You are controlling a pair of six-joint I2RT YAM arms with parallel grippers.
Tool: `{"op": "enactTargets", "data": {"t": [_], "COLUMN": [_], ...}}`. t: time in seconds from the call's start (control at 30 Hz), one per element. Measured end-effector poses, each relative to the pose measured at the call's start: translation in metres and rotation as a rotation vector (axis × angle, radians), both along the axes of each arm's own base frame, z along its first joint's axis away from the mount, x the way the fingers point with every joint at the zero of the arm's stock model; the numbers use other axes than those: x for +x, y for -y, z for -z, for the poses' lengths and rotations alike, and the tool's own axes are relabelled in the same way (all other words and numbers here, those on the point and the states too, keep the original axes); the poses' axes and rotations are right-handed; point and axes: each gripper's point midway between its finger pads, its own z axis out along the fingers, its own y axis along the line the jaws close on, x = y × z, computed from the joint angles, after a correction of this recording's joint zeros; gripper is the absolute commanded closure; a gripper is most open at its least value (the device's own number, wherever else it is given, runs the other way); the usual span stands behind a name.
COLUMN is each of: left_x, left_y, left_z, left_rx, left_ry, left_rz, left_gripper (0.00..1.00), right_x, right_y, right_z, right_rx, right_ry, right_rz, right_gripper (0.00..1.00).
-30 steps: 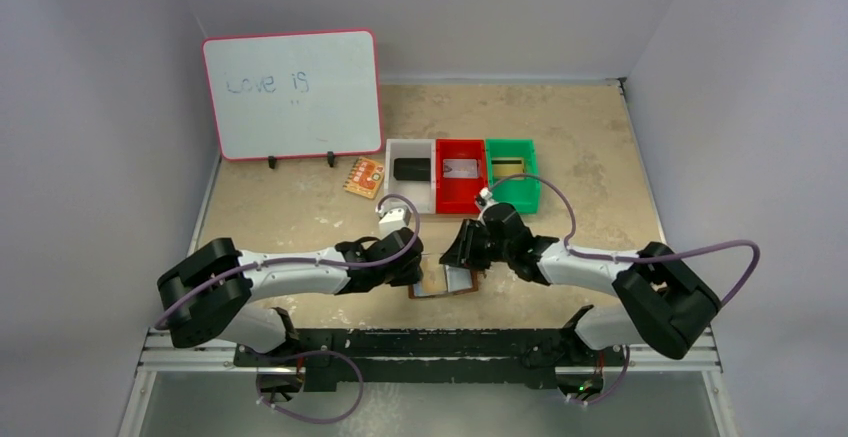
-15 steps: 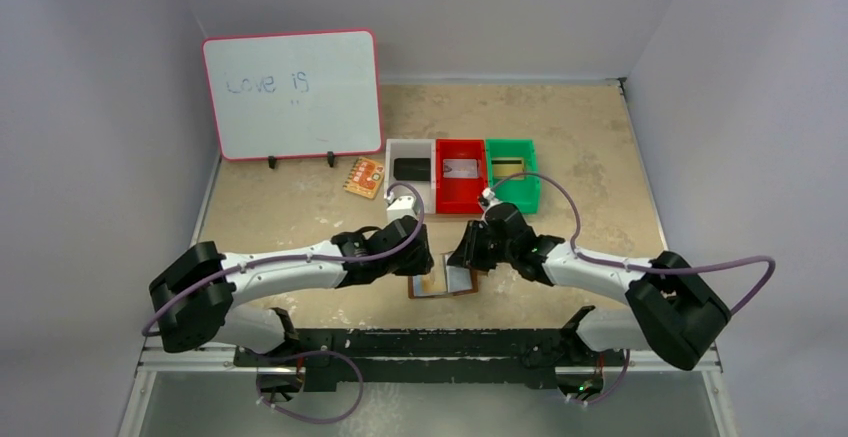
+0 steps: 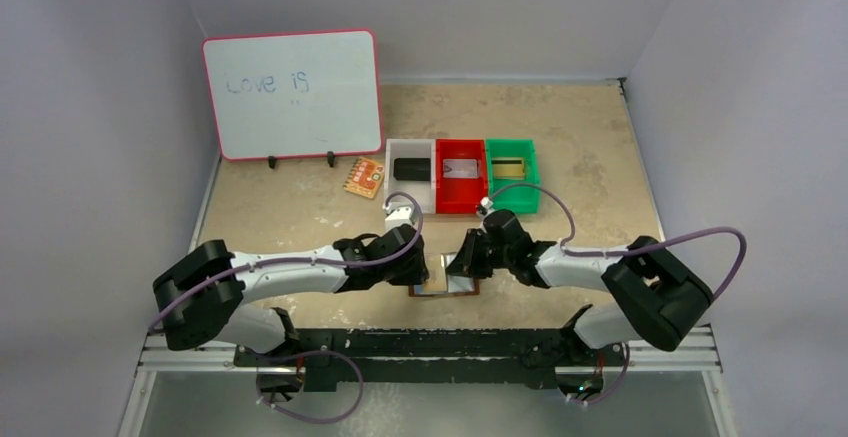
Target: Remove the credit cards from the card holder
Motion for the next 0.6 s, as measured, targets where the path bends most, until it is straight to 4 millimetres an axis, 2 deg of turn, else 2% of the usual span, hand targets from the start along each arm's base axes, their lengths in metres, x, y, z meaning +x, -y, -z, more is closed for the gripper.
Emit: {"op": "enactTargets", "data": {"t": [0.23,0.53,0.6], "left_x": [-0.001,0.002,0.002], "left_y": [0.003,0.0,-0.001], "left_z": [0.006,0.016,0.016], "left_rx": [0.011,0.071,0.078], "left_ry": [-0.016,-0.016,-0.014], "left_rz": [0.013,0.015,0.014], "left_gripper": [0.67,0.77,0.77], "right_x": [-0.002,-0.005,-0.004], "right_y": [-0.002,-0.003,-0.004], "right_z": [-0.002,-0.01,-0.012], "right_rx": [0.032,0.091,0.109], "right_ry": [-0.01,-0.01,-0.007], "right_rz": [0.012,0.041,0.046], "right_gripper": [0.82,0.77,0.79]}}
